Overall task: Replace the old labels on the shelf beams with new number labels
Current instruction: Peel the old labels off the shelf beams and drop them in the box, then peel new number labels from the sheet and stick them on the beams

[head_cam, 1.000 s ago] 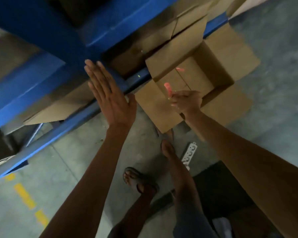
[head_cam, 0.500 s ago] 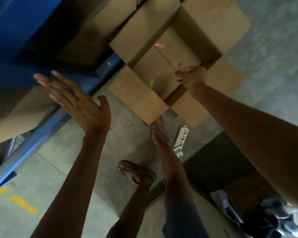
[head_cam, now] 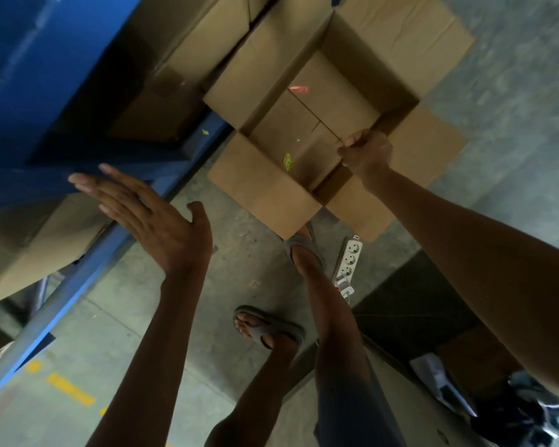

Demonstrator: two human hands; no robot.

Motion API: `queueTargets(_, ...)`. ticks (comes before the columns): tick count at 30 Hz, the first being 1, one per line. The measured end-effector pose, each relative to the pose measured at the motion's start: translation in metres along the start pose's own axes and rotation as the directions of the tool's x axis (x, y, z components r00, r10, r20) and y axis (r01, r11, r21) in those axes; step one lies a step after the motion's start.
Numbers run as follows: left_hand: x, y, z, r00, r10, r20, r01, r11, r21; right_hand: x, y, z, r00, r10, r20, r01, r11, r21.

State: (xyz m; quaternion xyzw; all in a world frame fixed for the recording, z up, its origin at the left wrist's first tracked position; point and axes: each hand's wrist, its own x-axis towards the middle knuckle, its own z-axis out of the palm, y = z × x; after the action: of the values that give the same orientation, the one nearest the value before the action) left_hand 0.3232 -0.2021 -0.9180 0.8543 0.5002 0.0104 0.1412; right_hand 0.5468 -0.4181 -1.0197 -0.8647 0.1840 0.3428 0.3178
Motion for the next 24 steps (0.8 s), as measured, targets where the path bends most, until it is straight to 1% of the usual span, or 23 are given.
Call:
queueTargets(2,-0.002,-0.002,0.003,1.0,-0.002,0.027,0.001,1.0,0.006,-0.003,0.008,0.005,1.0,-0.009,0.009,0.009,1.0,-0.024)
queueTargets(5,-0.001,-0.004,0.002,0.997,0.006,0.074,-0.008,0.999,0.031,-0.035,0.004,0.003,0.994,-0.006,0.107,0.017,0.994,-0.104)
queueTargets(7,-0.005,0.001,-0.007,0.985,0.022,0.171,-0.028,0.999,0.034,-0.069,0.006,-0.008,0.989,-0.016,0.145,0.046,0.978,-0.205)
queueTargets(8,-0.008,0.002,-0.01,0.967,0.035,0.253,-0.046,0.998,0.036,-0.086,0.007,-0.012,0.987,-0.023,0.156,0.062,0.967,-0.245)
queueTargets(9,-0.013,0.006,-0.018,0.932,0.07,0.357,-0.08,0.997,0.014,-0.105,0.008,-0.019,0.984,-0.026,0.174,0.076,0.956,-0.284)
queueTargets(10,-0.018,0.012,-0.03,0.875,0.117,0.47,-0.121,0.992,-0.021,-0.128,0.008,-0.027,0.98,-0.022,0.197,0.086,0.943,-0.322)
queueTargets(12,-0.027,0.021,-0.061,0.716,0.234,0.658,-0.266,0.963,-0.054,-0.178,0.004,-0.047,0.971,-0.002,0.24,0.089,0.933,-0.349)
queueTargets(14,-0.036,0.037,-0.102,0.555,0.326,0.765,-0.43,0.9,-0.071,-0.233,-0.003,-0.074,0.971,-0.028,0.236,0.109,0.934,-0.341)
queueTargets(15,-0.041,0.048,-0.121,0.494,0.344,0.799,-0.47,0.878,-0.087,-0.258,-0.005,-0.086,0.975,-0.043,0.218,0.118,0.932,-0.343)
queueTargets(16,-0.046,0.057,-0.138,0.456,0.346,0.82,-0.481,0.871,-0.1,-0.279,-0.006,-0.096,0.978,-0.065,0.197,0.132,0.928,-0.349)
queueTargets(17,-0.055,0.063,-0.162,0.437,0.372,0.819,-0.51,0.852,-0.115,-0.308,-0.006,-0.109,0.982,-0.085,0.17,0.142,0.925,-0.353)
queueTargets(18,-0.066,0.068,-0.185,0.442,0.407,0.799,-0.536,0.835,-0.128,-0.337,-0.005,-0.121,0.983,-0.111,0.143,0.156,0.922,-0.354)
queueTargets(20,-0.09,0.074,-0.218,0.479,0.449,0.755,-0.531,0.832,-0.158,-0.385,0.0,-0.138,0.985,-0.155,0.075,0.171,0.929,-0.329)
queueTargets(21,-0.105,0.077,-0.236,0.492,0.475,0.729,-0.524,0.831,-0.187,-0.412,0.007,-0.145,0.985,-0.174,0.013,0.169,0.937,-0.306)
queueTargets(23,-0.14,0.081,-0.273,0.489,0.542,0.683,-0.506,0.814,-0.284,-0.474,0.023,-0.156,0.972,-0.189,-0.138,0.151,0.956,-0.25)
queueTargets(24,-0.155,0.083,-0.287,0.476,0.565,0.673,-0.502,0.804,-0.32,-0.502,0.031,-0.158,0.961,-0.183,-0.208,0.137,0.966,-0.219)
